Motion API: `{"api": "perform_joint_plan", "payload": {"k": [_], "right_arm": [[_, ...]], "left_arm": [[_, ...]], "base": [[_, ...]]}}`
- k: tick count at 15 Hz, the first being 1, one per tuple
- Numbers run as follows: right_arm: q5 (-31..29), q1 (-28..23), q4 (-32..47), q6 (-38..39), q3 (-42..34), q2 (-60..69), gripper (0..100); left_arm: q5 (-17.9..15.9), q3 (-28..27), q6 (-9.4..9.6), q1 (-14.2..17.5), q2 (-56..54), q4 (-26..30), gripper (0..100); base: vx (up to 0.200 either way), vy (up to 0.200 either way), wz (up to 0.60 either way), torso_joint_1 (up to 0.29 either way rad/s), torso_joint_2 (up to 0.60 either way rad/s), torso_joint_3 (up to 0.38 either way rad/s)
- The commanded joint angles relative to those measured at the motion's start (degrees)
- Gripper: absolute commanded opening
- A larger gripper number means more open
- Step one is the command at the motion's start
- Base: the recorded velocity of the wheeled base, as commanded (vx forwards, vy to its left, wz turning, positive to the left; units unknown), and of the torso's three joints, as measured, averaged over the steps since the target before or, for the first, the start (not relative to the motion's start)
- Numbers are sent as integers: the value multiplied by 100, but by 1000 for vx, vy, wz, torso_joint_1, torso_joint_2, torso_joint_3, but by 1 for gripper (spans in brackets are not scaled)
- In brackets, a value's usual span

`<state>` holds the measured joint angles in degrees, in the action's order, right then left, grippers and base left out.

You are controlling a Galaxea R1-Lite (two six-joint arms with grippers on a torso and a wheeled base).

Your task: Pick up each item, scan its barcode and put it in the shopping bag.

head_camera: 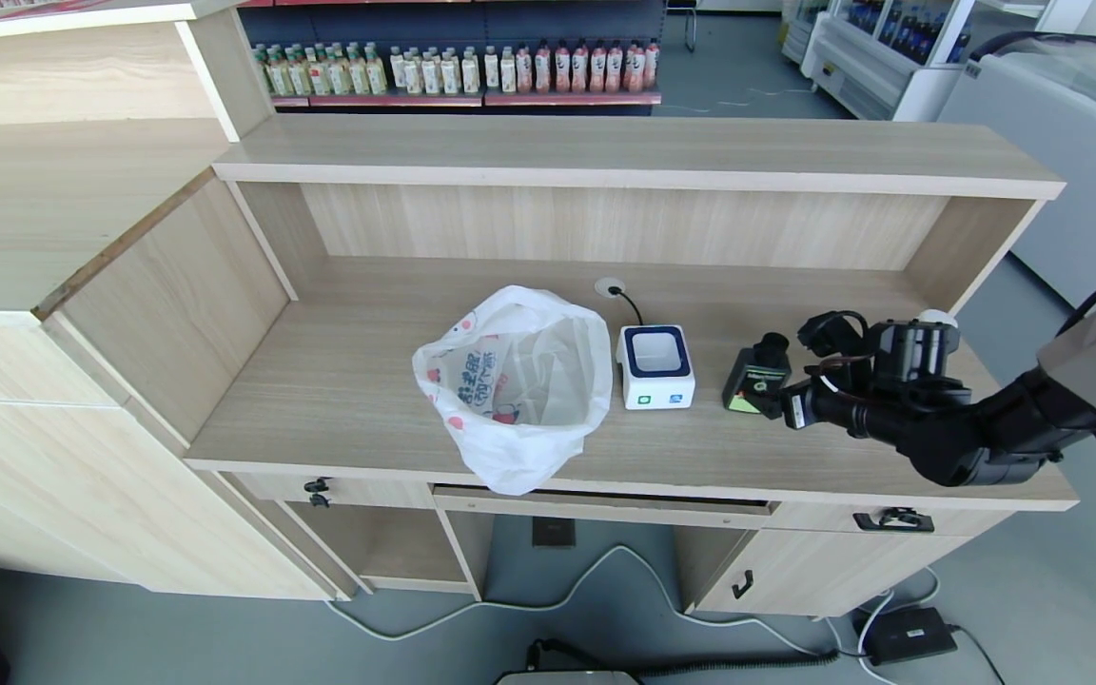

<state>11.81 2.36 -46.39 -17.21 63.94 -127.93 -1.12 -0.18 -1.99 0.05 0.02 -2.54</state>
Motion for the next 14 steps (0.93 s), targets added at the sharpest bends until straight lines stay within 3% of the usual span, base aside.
{"api": "perform_joint_plan", "payload": {"k": [1,7,14], "right_arm": [[5,36,-2,7,101,-92,100],[23,247,-2,51,681,-487,100],[23,467,-11,43,831,-778,100]], "left_arm": [[-2,-8,-3,4,-2,-1,100],[-2,1,-3,4,-2,-1,100],[-2,1,-3,4,-2,-1,100]], "base": [[0,0,0,0,0,0],[0,0,0,0,0,0],[0,0,0,0,0,0]]}}
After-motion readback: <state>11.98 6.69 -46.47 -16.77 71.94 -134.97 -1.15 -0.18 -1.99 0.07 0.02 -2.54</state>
